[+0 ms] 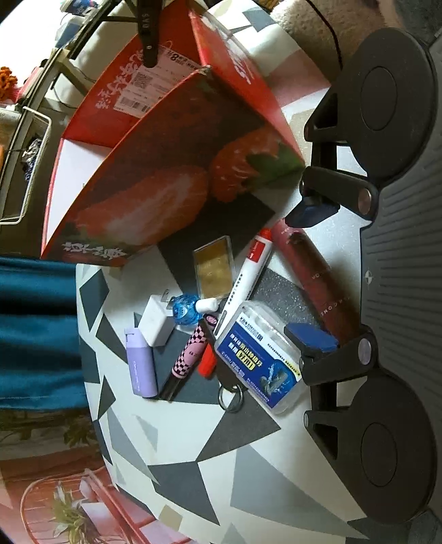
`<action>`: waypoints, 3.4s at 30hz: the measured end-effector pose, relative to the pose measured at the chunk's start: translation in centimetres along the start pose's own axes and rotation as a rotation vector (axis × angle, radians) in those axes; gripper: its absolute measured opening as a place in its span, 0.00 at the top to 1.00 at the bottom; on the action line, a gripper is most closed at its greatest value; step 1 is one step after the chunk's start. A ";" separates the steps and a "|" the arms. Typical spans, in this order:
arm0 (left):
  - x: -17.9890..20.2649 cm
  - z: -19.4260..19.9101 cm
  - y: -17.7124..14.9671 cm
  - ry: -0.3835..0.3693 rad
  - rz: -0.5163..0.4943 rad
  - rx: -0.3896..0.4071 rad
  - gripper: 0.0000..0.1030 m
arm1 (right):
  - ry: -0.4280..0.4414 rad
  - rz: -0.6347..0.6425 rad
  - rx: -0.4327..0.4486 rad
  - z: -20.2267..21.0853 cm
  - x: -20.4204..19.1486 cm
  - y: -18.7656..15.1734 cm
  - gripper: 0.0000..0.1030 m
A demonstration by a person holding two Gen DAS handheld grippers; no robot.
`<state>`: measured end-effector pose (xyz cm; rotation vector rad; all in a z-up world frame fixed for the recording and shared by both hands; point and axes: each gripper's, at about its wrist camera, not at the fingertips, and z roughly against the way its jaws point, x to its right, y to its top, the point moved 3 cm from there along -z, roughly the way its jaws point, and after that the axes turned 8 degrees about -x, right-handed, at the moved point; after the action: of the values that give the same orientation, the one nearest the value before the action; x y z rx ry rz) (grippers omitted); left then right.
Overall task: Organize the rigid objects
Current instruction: 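Lower the left tool onto the dark red lipstick tube and close, then lift the dark red lipstick tube with the left tool, then carry the lipstick into the red box and open the left tool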
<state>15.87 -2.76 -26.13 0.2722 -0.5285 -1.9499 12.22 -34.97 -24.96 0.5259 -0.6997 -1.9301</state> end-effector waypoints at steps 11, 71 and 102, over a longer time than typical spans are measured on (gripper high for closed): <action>-0.7 -1.7 -0.2 0.052 0.019 -0.056 0.61 | 0.001 0.001 -0.001 0.0 0.0 0.0 0.91; -3.1 -3.2 1.7 0.022 0.110 0.093 0.77 | -0.013 0.015 -0.006 0.2 -0.3 0.1 0.90; -2.3 2.0 10.3 -0.023 0.032 0.314 0.77 | -0.004 0.059 -0.017 0.1 -0.7 0.2 0.91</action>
<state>24.33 -3.81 -19.56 0.4366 -0.8510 -1.8369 12.59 -34.41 -24.67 0.4862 -0.6937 -1.8808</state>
